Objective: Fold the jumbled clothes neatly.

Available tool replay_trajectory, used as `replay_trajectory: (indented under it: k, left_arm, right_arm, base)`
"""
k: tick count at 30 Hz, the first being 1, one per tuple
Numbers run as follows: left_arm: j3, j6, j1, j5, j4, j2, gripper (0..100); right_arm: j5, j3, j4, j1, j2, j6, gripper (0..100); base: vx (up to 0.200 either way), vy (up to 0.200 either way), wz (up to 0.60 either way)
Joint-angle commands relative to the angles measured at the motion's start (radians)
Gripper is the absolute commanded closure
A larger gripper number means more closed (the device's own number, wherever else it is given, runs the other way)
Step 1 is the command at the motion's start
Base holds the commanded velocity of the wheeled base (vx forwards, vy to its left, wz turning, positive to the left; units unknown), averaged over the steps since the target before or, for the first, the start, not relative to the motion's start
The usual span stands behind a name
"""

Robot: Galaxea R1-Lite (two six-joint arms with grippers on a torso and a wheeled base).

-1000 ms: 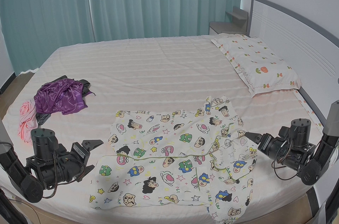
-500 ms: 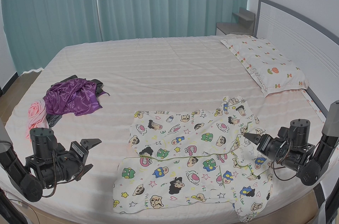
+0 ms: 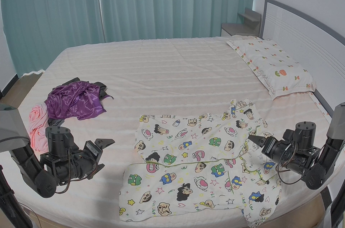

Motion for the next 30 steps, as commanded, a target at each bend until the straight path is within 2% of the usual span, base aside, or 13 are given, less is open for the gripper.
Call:
replay_trajectory:
  k: [1,3,8,11,14,20,22,27,30]
  left_arm:
    - [-0.045,0.006,-0.046,0.009,-0.001,0.118,0]
    - [-0.053,0.006,-0.066,0.013,-0.001,0.124,0]
    - [-0.056,0.045,-0.092,0.015,-0.001,0.127,0]
    - [-0.057,0.169,-0.112,0.015,0.000,0.169,0]
    - [-0.086,0.241,-0.115,0.028,0.004,0.209,0]
    - [-0.182,0.293,-0.116,0.033,0.033,0.267,0]
    - [-0.284,0.355,-0.120,0.036,0.108,0.308,0]
    - [-0.401,0.359,-0.155,0.045,0.211,0.342,0]
    - [-0.475,0.359,-0.181,0.090,0.243,0.364,0]
  right_arm:
    - [-0.002,0.015,-0.047,0.002,0.045,-0.001,0]
    - [-0.003,0.019,-0.072,0.004,0.060,-0.001,0]
    - [-0.003,0.039,-0.126,0.004,0.086,-0.003,0]
    - [-0.002,0.047,-0.141,0.012,0.088,-0.003,0]
    - [-0.002,0.050,-0.141,0.018,0.088,-0.001,0]
    - [0.000,0.052,-0.141,0.018,0.088,-0.001,0]
    - [0.000,0.052,-0.141,0.018,0.088,-0.001,0]
    - [0.001,0.052,-0.141,0.018,0.088,0.000,0]
    - [0.001,0.053,-0.141,0.018,0.089,0.000,0]
  base:
    - [0.200,0.000,0.00]
    - [0.200,0.000,0.00]
    - [0.000,0.000,0.00]
    - [0.000,0.000,0.00]
    - [0.000,0.000,0.00]
    - [0.000,0.000,0.00]
    - [0.000,0.000,0.00]
    - [0.000,0.000,0.00]
    - [0.000,0.000,0.00]
